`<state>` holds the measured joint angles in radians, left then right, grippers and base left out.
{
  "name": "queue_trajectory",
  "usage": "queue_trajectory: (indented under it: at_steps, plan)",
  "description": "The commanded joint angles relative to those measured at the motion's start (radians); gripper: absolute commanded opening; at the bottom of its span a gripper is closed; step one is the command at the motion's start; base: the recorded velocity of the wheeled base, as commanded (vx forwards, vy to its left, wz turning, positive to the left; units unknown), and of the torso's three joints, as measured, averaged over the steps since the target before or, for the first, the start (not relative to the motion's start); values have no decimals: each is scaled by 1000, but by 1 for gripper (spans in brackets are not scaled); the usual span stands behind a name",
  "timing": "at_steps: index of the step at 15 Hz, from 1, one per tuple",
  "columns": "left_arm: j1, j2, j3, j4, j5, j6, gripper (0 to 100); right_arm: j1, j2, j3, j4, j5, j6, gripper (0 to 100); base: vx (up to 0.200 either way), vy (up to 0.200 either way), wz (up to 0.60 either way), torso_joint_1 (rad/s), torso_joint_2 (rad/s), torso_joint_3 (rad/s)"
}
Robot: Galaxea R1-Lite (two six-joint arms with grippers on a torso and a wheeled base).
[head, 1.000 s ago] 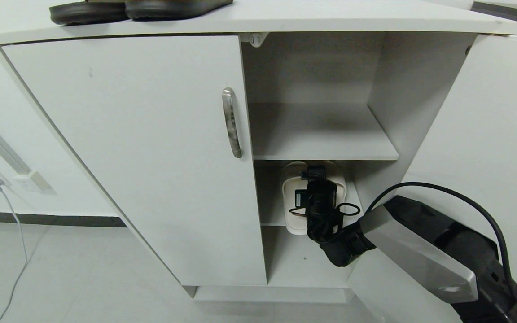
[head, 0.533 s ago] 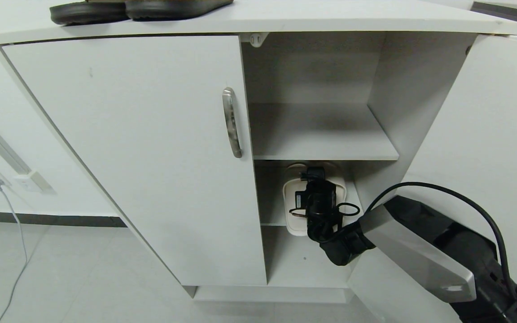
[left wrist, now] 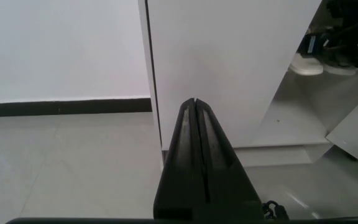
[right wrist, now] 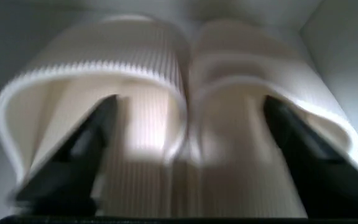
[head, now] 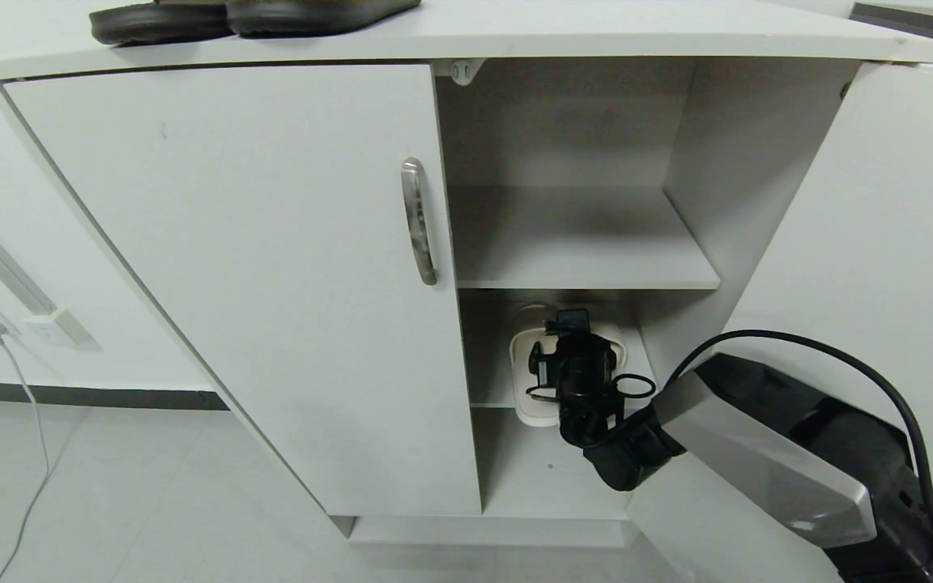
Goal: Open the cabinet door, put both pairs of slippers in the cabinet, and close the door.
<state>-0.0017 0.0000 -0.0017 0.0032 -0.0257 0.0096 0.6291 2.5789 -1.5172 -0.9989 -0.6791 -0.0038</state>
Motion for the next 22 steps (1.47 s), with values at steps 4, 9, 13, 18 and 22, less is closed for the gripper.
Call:
queue_trajectory:
  at_steps: [4, 9, 13, 18, 22]
  plan:
    - [0, 2, 0, 0, 0, 0, 0, 63, -195, 301, -81, -7, 2, 100, 0, 0, 0, 0, 0, 0]
    - [0, 2, 0, 0, 0, 1, 0, 132, -316, 592, -225, -8, 15, 100, 0, 0, 0, 0, 0, 0]
    - [0, 2, 0, 0, 0, 0, 0, 152, -333, 641, -244, -13, 31, 100, 0, 0, 0, 0, 0, 0]
    - [0, 2, 0, 0, 0, 0, 0, 162, -329, 641, -242, -14, 31, 100, 0, 0, 0, 0, 0, 0]
    - [0, 2, 0, 0, 0, -2, 0, 164, -330, 643, -244, -14, 31, 100, -150, 0, 0, 3, 1, 1]
